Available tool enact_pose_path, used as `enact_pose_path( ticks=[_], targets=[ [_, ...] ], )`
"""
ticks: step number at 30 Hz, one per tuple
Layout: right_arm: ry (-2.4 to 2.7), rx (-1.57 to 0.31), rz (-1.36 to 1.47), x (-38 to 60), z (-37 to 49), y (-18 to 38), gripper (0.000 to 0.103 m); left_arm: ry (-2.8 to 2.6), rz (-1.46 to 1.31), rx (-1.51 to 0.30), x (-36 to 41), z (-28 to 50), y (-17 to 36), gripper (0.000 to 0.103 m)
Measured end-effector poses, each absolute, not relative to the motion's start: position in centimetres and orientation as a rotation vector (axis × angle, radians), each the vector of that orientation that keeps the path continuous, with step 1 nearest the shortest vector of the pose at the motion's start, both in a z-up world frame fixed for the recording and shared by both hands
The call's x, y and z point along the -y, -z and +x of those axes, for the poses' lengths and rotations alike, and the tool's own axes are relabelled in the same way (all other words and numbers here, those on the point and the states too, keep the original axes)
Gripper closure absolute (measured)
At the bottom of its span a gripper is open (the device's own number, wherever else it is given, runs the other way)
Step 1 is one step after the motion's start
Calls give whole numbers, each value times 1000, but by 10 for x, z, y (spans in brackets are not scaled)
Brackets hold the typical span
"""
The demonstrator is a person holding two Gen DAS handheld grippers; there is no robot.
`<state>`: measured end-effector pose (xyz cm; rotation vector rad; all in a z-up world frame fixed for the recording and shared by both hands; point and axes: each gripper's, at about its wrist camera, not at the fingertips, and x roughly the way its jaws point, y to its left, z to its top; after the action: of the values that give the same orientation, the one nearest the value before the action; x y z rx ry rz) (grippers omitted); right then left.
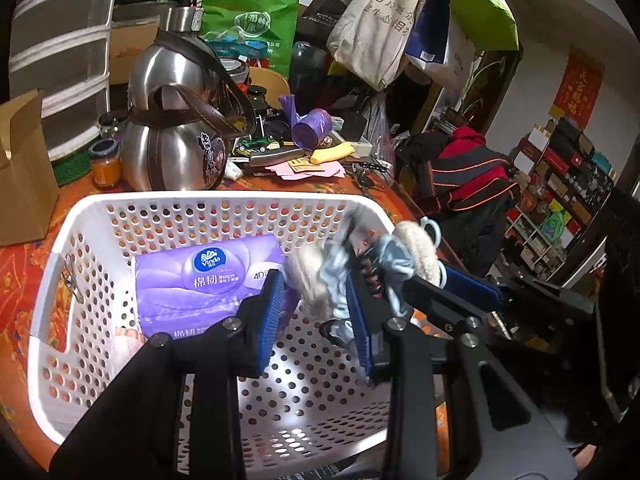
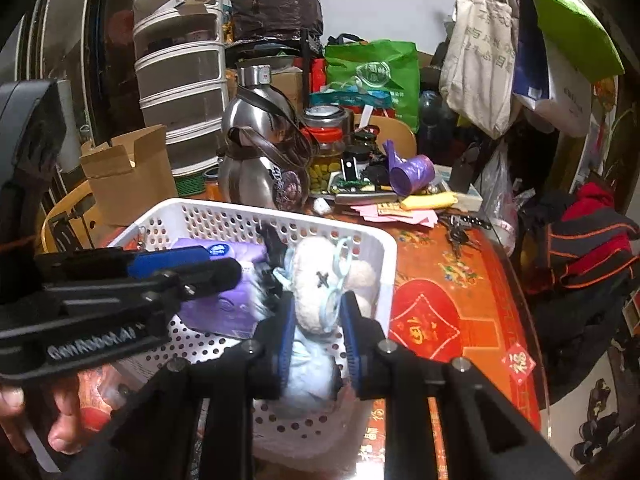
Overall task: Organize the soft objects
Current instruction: 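Carry the plush toy with the left tool into the basket and release, then move both tools back toward the grey gloves on the table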
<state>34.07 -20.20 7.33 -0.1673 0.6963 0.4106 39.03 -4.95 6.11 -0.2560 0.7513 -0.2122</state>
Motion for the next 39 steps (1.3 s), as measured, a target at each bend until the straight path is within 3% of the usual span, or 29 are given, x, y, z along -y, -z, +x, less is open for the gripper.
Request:
enact_pose_path(
  ticks=[2, 5, 7, 9, 16, 24, 33, 39],
  targets=[
    [-412, -709, -146, 207, 344, -71, 79, 198, -253, -750, 47, 391, -59, 72],
    [-407, -714, -110, 213, 344, -70, 69, 195, -276, -758, 40, 388, -57, 65],
    [-409, -699, -96, 216, 341, -73, 41, 184, -274, -748, 37, 384, -59, 58],
    [-393, -667, -96, 219, 336, -78, 33, 179, -279, -733, 32, 379, -61, 41],
    [-400, -668, -79, 222, 325, -79, 33, 151, -264, -701, 21, 354, -66, 29],
    [-416, -673, -72, 220, 306, -75, 22, 163, -299, -695, 8, 317, -62, 0],
    [-447, -649, -28, 243, 235, -68, 22, 78, -267, -680, -9, 219, -51, 0],
    [-505, -728, -22, 254, 172, -27, 22, 83, -322, -691, -26, 160, -19, 0]
  ],
)
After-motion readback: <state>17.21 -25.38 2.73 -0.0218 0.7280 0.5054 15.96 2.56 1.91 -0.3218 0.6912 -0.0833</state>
